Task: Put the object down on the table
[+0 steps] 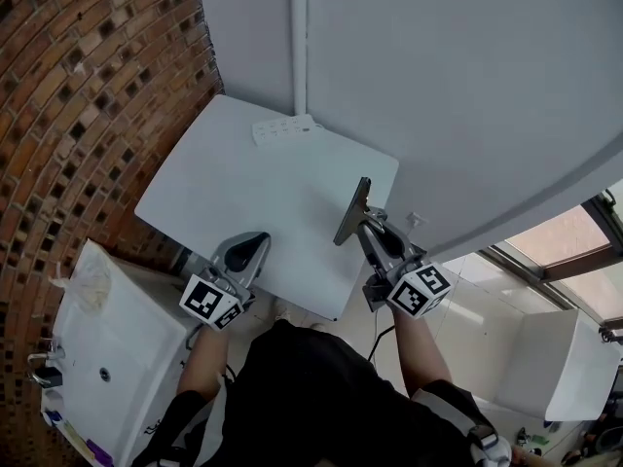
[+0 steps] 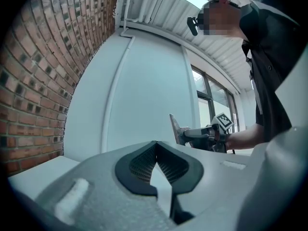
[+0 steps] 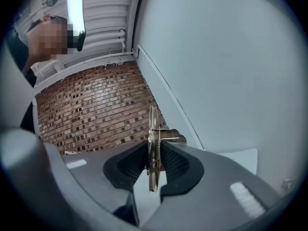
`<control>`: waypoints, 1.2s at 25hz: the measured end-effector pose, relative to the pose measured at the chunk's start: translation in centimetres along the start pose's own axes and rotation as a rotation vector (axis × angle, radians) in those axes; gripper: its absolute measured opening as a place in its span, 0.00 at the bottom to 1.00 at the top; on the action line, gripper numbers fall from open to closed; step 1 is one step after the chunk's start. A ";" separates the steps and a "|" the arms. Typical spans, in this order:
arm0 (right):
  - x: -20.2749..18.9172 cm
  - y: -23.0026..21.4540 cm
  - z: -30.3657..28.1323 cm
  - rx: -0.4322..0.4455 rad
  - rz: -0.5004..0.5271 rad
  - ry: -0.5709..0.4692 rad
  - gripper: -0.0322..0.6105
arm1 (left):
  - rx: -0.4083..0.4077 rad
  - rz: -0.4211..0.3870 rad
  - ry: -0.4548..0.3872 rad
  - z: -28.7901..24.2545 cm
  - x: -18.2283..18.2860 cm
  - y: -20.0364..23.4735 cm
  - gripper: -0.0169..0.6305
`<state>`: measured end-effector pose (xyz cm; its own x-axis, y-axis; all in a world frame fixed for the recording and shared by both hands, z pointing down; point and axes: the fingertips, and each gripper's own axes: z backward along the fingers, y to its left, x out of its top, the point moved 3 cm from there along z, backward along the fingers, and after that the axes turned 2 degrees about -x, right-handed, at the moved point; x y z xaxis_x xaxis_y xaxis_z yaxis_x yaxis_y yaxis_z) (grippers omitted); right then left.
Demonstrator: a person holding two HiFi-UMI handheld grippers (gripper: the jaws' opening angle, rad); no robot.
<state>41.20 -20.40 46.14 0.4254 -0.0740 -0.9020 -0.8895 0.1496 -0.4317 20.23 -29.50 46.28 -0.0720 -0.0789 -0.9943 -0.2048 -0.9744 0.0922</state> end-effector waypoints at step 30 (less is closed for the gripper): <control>-18.9 -9.5 -16.5 -0.211 -0.592 0.407 0.19 | -0.083 0.182 0.218 -3.7 -13.0 9.7 0.03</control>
<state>38.82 -36.64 67.32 0.7841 -0.4481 -0.4295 -0.5617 -0.2180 -0.7981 22.81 -38.70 59.89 0.1132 -0.2889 -0.9506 -0.1265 -0.9532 0.2746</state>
